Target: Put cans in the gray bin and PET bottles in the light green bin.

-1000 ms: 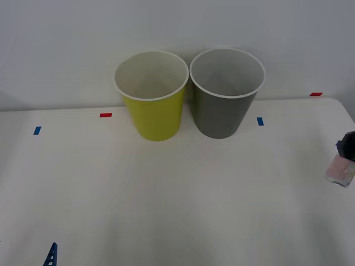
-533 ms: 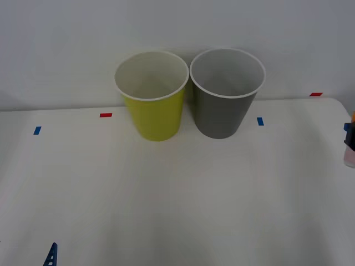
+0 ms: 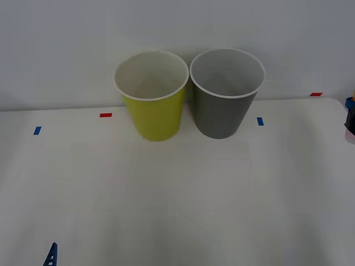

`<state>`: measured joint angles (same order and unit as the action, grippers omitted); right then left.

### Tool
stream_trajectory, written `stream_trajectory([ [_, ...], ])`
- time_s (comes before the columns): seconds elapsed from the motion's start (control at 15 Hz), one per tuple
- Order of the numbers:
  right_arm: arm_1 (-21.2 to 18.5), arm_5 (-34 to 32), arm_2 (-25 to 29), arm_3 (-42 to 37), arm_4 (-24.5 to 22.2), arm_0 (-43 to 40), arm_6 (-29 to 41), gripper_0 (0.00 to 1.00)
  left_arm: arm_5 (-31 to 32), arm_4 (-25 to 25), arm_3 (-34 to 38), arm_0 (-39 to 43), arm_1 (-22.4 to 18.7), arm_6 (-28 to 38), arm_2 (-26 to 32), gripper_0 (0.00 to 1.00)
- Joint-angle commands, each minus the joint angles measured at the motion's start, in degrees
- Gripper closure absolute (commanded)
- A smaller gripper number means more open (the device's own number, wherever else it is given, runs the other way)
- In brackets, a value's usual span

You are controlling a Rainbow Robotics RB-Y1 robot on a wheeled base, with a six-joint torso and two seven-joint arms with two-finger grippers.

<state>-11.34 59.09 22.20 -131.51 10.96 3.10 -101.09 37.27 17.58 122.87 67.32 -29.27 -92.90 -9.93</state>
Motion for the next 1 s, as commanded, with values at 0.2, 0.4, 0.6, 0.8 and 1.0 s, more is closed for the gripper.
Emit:
stream_trajectory([
  [0.2,-1.8,-7.8,-5.5,-3.8,1.5,0.2,1.7,1.0,0.0,0.0,0.0,0.0,0.0,0.0,0.0,0.0],
  [0.4,-0.3,-10.0,-9.9,-3.8,-0.6,3.7,6.3,1.0,0.0,0.0,0.0,0.0,0.0,0.0,0.0,0.0],
  [0.6,2.2,-9.8,-13.2,-3.1,-3.7,8.9,7.0,1.0,0.0,0.0,0.0,0.0,0.0,0.0,0.0,0.0],
  [0.8,2.6,-9.8,-15.4,0.9,-3.4,14.2,7.6,1.0,0.0,0.0,0.0,0.0,0.0,0.0,0.0,0.0],
  [1.0,2.7,-11.5,-17.0,6.7,0.5,19.2,8.0,1.0,0.0,0.0,0.0,0.0,0.0,0.0,0.0,0.0],
])
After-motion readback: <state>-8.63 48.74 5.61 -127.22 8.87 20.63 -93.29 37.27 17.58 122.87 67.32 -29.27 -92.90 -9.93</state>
